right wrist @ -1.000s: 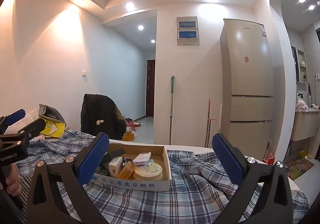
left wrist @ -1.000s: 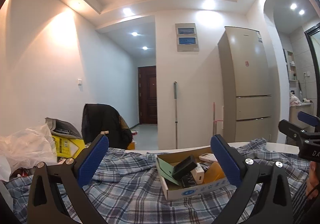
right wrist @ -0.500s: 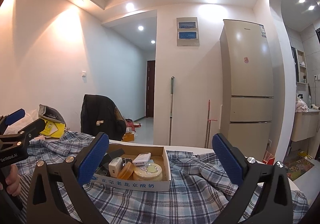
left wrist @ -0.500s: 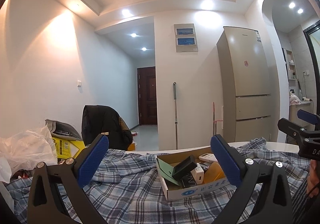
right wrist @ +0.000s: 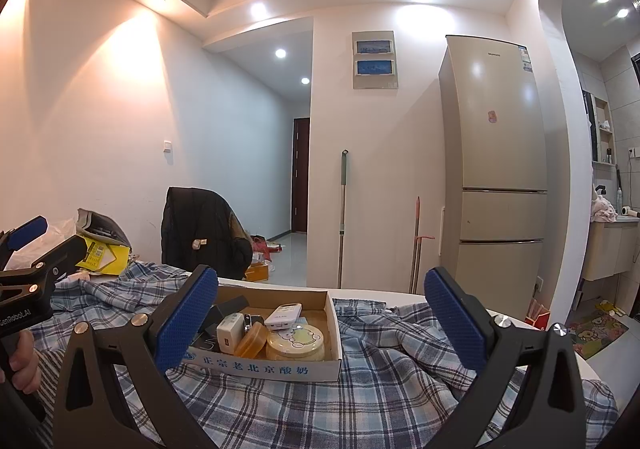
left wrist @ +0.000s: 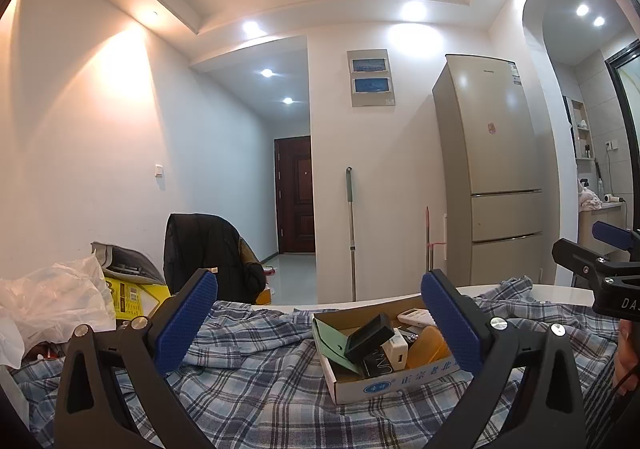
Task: Organize rigid objects
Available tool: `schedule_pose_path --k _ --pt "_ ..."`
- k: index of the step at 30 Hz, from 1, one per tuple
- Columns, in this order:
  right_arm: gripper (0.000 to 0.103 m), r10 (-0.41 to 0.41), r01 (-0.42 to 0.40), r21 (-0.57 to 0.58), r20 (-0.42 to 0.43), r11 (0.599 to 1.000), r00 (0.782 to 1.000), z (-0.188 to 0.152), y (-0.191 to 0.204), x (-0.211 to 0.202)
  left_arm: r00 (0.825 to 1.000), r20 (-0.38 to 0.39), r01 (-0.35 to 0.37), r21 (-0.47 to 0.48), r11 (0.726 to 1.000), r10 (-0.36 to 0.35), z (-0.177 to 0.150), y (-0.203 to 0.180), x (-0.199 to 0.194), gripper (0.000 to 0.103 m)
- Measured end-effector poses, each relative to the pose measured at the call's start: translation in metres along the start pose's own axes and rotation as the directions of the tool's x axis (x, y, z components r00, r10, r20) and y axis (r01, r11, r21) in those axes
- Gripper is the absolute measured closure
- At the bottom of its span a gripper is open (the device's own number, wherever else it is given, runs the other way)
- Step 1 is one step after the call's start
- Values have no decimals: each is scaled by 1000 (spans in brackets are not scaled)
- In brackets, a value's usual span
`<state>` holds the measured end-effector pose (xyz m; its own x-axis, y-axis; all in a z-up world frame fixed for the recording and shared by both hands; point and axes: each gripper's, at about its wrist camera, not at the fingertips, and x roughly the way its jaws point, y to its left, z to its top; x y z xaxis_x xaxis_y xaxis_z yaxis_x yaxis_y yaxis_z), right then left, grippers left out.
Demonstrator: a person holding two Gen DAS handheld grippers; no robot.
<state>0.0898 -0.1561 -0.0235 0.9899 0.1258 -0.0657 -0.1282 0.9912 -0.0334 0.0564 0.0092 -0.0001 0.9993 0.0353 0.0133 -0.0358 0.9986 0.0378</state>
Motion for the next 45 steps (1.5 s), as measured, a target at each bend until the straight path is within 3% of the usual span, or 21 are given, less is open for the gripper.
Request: schedule_pose_path --k 45 --pt "0 -1 1 -4 -1 1000 1000 0 0 0 1000 -10 27 18 999 -27 -1 -1 1 0"
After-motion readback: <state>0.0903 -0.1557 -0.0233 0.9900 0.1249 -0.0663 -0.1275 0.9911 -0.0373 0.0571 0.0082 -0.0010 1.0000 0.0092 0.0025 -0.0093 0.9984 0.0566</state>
